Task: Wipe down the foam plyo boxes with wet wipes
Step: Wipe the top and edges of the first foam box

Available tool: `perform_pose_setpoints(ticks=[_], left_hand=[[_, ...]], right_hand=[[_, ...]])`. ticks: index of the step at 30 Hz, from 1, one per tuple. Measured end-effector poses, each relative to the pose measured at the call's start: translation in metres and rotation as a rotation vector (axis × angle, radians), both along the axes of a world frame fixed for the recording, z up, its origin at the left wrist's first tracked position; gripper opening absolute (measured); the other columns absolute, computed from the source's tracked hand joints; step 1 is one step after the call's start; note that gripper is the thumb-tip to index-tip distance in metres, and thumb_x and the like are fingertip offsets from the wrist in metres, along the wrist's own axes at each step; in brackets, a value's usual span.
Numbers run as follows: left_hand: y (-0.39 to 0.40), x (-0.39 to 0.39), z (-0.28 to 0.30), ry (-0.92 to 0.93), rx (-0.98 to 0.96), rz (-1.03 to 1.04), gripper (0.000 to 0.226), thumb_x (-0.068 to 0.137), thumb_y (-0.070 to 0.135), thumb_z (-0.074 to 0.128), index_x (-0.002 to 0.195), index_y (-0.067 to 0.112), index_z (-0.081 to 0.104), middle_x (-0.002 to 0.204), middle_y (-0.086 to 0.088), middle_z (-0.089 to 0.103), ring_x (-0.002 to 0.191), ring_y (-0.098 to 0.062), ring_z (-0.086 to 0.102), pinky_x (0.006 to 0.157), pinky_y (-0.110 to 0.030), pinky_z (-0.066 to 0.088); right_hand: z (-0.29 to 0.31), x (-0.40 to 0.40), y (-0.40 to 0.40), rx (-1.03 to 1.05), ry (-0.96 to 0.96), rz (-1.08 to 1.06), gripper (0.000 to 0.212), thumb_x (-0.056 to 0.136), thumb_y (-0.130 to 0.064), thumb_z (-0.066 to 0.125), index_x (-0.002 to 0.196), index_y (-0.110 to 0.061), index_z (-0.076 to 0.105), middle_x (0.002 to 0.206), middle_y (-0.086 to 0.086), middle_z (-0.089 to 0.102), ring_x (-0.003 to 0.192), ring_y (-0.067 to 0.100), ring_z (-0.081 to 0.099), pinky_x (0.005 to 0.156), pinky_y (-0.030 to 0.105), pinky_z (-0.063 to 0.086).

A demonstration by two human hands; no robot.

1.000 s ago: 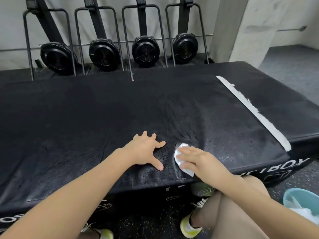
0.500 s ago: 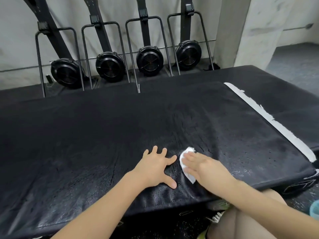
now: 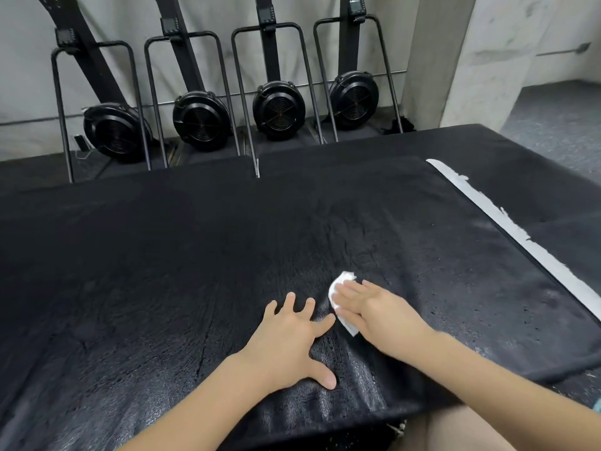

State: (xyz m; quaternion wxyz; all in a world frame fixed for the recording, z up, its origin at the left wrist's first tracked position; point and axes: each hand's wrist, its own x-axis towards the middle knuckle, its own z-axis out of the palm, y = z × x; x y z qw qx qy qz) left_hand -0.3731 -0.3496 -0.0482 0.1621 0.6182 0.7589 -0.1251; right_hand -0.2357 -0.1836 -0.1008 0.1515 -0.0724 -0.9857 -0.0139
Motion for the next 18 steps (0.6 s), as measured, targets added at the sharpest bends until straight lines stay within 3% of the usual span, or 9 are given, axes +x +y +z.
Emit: perform_pose_setpoints(ticks=[3, 4, 6, 9, 11, 14, 18], left_hand=[[0.002, -0.003, 0.008, -0.002, 0.002, -0.028, 0.104, 0.076, 0.083, 0.056, 0.16, 0.039, 0.014, 0.168, -0.008, 0.012, 0.154, -0.037, 0.002, 0.123, -0.055, 0.011], [0.004, -0.005, 0.011, -0.007, 0.017, -0.032, 0.104, 0.075, 0.085, 0.054, 0.16, 0.039, 0.014, 0.168, -0.006, 0.013, 0.154, -0.036, 0.002, 0.123, -0.054, 0.011], [0.011, -0.011, 0.013, -0.018, 0.054, -0.025, 0.106, 0.075, 0.089, 0.047, 0.16, 0.039, 0.009, 0.17, -0.003, 0.005, 0.155, -0.032, -0.006, 0.123, -0.055, 0.004], [0.037, -0.034, 0.015, 0.006, 0.089, 0.023, 0.112, 0.073, 0.093, 0.042, 0.161, 0.037, 0.0, 0.17, -0.002, -0.006, 0.153, -0.033, -0.018, 0.121, -0.063, -0.004], [0.06, -0.06, 0.02, 0.008, 0.078, 0.071, 0.118, 0.071, 0.09, 0.053, 0.161, 0.035, 0.0, 0.17, -0.002, -0.005, 0.153, -0.037, -0.015, 0.12, -0.066, -0.003], [0.088, -0.088, 0.025, -0.018, 0.008, 0.065, 0.125, 0.067, 0.078, 0.071, 0.162, 0.033, 0.003, 0.17, 0.0, -0.001, 0.154, -0.038, -0.012, 0.118, -0.069, -0.003], [0.104, -0.093, 0.015, 0.054, -0.043, -0.058, 0.13, 0.07, 0.077, 0.07, 0.162, 0.013, 0.004, 0.168, -0.009, 0.008, 0.154, -0.027, -0.017, 0.125, -0.053, -0.002]], right_hand=[[0.017, -0.023, 0.035, 0.026, -0.068, -0.21, 0.027, 0.088, -0.037, 0.048, 0.089, -0.046, 0.073, 0.1, -0.027, 0.067, 0.091, -0.006, 0.062, 0.078, 0.015, 0.052], [0.016, -0.025, 0.046, 0.056, -0.093, -0.249, 0.02, 0.085, -0.031, 0.059, 0.091, -0.044, 0.073, 0.102, -0.023, 0.067, 0.09, -0.001, 0.065, 0.075, 0.02, 0.055], [0.004, -0.026, 0.061, 0.126, -0.08, -0.189, 0.029, 0.078, -0.014, 0.075, 0.103, -0.028, 0.069, 0.112, -0.009, 0.06, 0.093, 0.013, 0.064, 0.077, 0.031, 0.055], [-0.001, -0.012, 0.053, 0.122, -0.057, -0.127, 0.023, 0.082, -0.01, 0.069, 0.104, -0.018, 0.065, 0.116, 0.003, 0.056, 0.095, 0.019, 0.061, 0.078, 0.033, 0.053], [0.001, -0.004, 0.04, 0.072, -0.072, -0.084, 0.017, 0.086, -0.012, 0.062, 0.102, -0.018, 0.065, 0.112, 0.001, 0.057, 0.095, 0.018, 0.059, 0.079, 0.031, 0.052], [0.0, -0.006, 0.035, 0.013, -0.043, -0.035, 0.022, 0.1, -0.022, 0.042, 0.108, -0.022, 0.063, 0.11, -0.008, 0.055, 0.099, 0.012, 0.054, 0.093, 0.029, 0.047], [0.003, -0.037, 0.057, 0.01, 0.047, -0.054, 0.025, 0.102, -0.028, 0.04, 0.102, -0.027, 0.064, 0.104, -0.014, 0.057, 0.094, 0.007, 0.057, 0.102, 0.032, 0.045]])
